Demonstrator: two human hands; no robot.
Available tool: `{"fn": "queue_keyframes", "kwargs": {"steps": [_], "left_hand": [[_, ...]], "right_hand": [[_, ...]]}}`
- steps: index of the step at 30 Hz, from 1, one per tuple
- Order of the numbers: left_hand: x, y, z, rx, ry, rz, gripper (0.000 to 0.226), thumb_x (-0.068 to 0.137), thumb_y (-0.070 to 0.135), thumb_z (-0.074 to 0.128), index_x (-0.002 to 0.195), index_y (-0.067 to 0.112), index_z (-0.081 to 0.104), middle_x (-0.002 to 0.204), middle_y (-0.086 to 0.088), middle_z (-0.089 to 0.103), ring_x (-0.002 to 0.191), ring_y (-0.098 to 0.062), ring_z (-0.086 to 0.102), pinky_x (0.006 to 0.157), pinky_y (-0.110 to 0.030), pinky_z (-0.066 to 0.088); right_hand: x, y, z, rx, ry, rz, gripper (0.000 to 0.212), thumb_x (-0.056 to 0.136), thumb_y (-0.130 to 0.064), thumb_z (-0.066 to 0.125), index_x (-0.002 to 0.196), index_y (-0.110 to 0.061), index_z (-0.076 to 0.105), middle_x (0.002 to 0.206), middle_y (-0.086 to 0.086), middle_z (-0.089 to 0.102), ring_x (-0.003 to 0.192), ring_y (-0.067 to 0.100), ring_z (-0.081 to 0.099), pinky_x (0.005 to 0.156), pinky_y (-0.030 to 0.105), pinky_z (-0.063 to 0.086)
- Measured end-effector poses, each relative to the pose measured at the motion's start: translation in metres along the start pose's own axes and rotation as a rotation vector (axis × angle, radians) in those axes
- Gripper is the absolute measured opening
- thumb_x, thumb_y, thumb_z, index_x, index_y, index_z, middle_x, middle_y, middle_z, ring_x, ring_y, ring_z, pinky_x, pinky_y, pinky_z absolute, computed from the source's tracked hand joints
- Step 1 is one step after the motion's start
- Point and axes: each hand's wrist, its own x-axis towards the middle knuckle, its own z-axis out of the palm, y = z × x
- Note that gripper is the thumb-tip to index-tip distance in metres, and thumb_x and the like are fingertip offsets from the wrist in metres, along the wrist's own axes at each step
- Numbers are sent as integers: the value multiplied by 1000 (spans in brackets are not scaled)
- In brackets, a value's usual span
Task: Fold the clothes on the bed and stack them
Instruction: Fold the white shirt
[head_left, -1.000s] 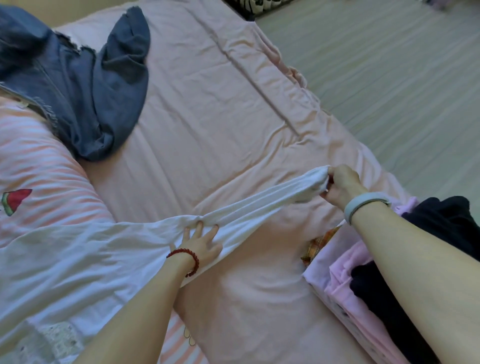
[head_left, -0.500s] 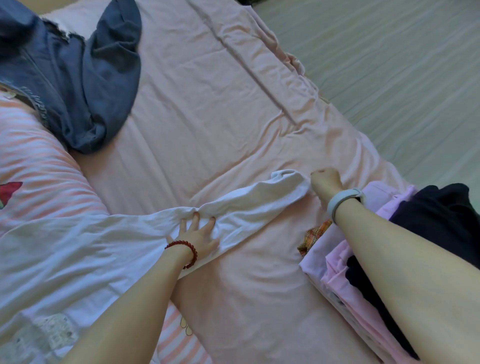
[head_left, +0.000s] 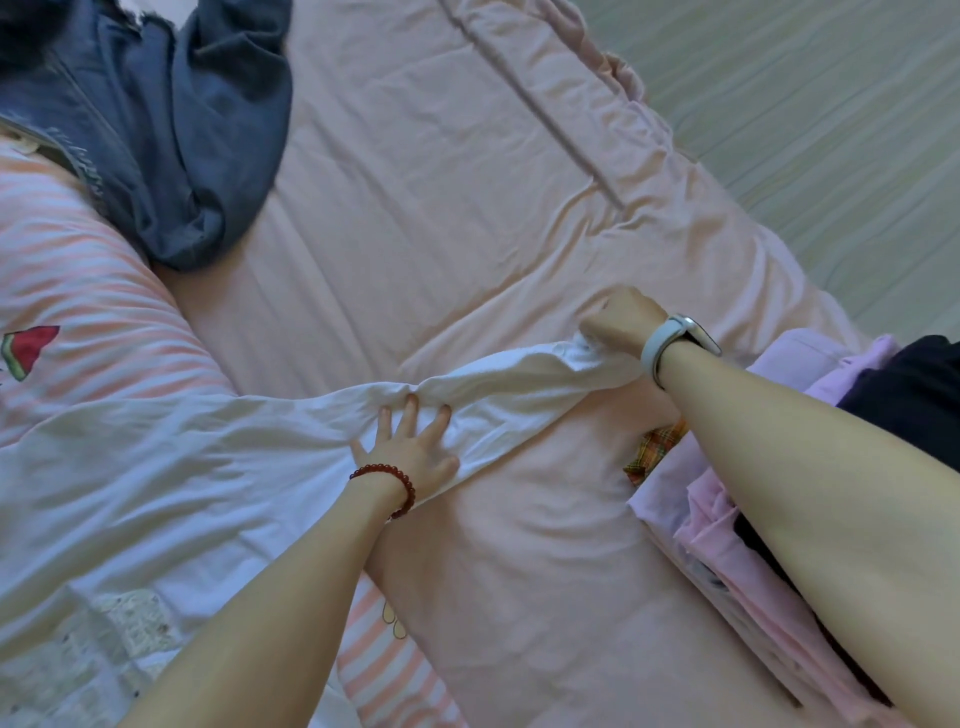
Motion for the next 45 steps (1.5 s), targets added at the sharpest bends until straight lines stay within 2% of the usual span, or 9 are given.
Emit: {"fn": "queue_keyframes", "kwargs": {"steps": [4, 9, 16, 20, 25, 28, 31, 36, 45], "left_hand": [[0, 0, 1, 1, 8, -3, 62, 93, 45, 35, 145, 45, 1, 155, 4, -19, 143, -28, -14, 109, -64, 8], [1, 0, 3, -5, 24, 4, 63, 92, 45, 36, 144, 45, 1, 155, 4, -21, 143, -29, -16, 109, -64, 9], [3, -1, 1, -21, 8, 11, 62, 93, 43, 35, 145, 46, -1, 156, 3, -19, 143, -28, -15, 110, -64, 8], [4, -1, -1, -72, 26, 10, 60, 93, 43, 36, 144, 47, 6, 156, 6, -16, 144, -26, -13, 110, -63, 9], [-25, -5, -1, -351, 499, 36, 39, 93, 28, 46, 132, 30, 49, 151, -1, 26, 138, -22, 26, 110, -55, 20], [-71, -18, 7, -431, 826, 106, 40, 82, 26, 44, 113, 12, 65, 127, -16, 55, 115, -33, 55, 98, -56, 40], [-130, -48, 34, -531, 968, 92, 41, 81, 26, 41, 107, 9, 67, 116, -13, 62, 106, -25, 57, 91, -36, 44], [-237, -125, 110, -723, 1073, -222, 37, 86, 22, 41, 105, 3, 67, 111, -14, 62, 107, -16, 48, 96, -33, 40], [-367, -257, 236, -1038, 957, -925, 33, 88, 10, 56, 118, -1, 56, 119, -25, 53, 118, -38, 44, 102, -40, 33]], "right_hand": [[-5, 7, -4, -81, -116, -28, 27, 74, -28, 59, 58, -13, 45, 62, 5, 44, 63, 23, 43, 57, 30, 31], [-11, 13, -1, -176, 68, -127, 22, 83, -23, 52, 64, -14, 57, 81, 6, 63, 86, 29, 55, 85, 35, 30], [1, 15, -35, 583, 573, 98, 20, 90, -16, 51, 96, -1, 63, 94, 13, 60, 84, 27, 51, 72, 29, 40], [-14, -4, -16, 641, 537, -61, 33, 91, -7, 47, 124, -3, 51, 129, 17, 45, 119, 32, 46, 102, 37, 37], [-68, -23, 60, 208, 470, -348, 50, 94, -14, 38, 143, -8, 31, 152, 13, 24, 141, 25, 20, 113, 38, 18], [-114, -31, 102, 218, 362, -460, 52, 92, -18, 31, 143, -8, 32, 151, 14, 25, 139, 27, 22, 113, 35, 17], [-172, -41, 142, 256, 332, -577, 52, 89, -22, 28, 135, -4, 44, 144, 16, 38, 133, 29, 33, 110, 33, 21], [-285, -58, 220, 318, 209, -756, 41, 85, -18, 34, 115, -2, 57, 120, 16, 55, 116, 22, 43, 100, 31, 32], [-424, -92, 331, 117, -48, -930, 40, 82, -11, 37, 115, -1, 59, 116, 18, 57, 107, 36, 55, 89, 46, 47]]}}
